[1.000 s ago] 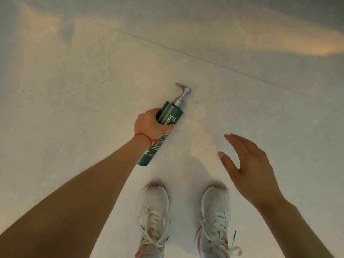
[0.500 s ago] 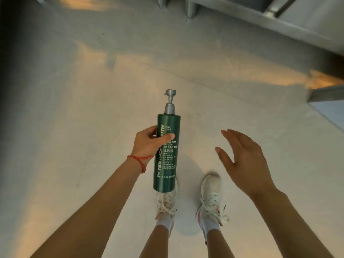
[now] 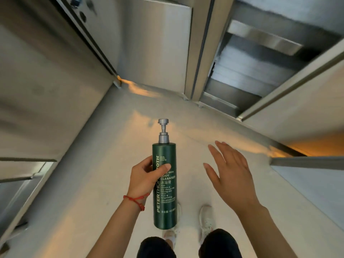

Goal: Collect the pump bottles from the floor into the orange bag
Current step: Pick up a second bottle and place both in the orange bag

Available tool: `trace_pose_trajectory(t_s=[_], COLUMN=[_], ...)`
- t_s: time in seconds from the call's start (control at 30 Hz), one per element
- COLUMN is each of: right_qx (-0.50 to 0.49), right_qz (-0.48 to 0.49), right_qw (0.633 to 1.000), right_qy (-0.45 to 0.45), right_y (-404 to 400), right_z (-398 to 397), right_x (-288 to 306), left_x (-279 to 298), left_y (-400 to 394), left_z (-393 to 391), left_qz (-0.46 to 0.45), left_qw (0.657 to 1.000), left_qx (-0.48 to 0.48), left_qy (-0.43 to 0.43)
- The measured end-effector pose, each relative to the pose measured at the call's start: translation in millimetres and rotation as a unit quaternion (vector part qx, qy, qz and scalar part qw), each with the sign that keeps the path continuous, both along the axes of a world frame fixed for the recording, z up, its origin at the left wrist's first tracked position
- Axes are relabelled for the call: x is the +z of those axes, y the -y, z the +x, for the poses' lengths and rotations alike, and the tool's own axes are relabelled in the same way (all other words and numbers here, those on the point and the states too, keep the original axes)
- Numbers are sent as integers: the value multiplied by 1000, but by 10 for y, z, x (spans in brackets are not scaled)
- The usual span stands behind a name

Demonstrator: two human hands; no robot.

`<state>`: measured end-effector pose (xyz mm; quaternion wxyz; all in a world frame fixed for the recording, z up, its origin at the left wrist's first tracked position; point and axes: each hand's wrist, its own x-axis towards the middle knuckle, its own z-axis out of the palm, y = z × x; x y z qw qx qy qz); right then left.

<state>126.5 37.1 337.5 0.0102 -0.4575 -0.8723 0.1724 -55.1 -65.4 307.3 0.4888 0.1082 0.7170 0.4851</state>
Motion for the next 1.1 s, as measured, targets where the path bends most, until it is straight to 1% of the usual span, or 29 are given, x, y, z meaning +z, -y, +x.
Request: trace_pose_trajectory(t_s=[0.13, 0.23, 0.33, 0.5, 0.63, 0.73, 0.83, 1.1], right_qx=[33, 68, 123, 236, 313, 368, 424, 577], right_qz=[13, 19, 24, 37, 33, 11, -8, -44], right_qw=[999, 997, 991, 969, 946, 927, 903, 814], right_qy=[-25, -41, -54, -65, -72, -71, -74, -55], right_y=[-81, -181, -294, -376, -306, -80, 311, 1746], right_z=[-126, -207, -266, -345, -437, -569, -728, -929], right_x=[471, 725, 913, 1199, 1305, 1365, 1418, 1456], left_x=[520, 776, 978, 1178, 1275, 1333, 1377, 1413], left_y=[106, 194, 264, 440, 689, 1011, 1447, 2864], left_z=[-53, -41, 29, 276, 527, 707, 876, 1475], left_qz=[12, 13, 11, 8, 13, 12, 5, -7], left_qw=[998, 993, 983, 950, 923, 896, 862, 747], left_qx=[57, 112, 178, 311, 384, 442, 506, 664], left_qy=[-22, -32, -39, -34, -33, -31, -26, -19])
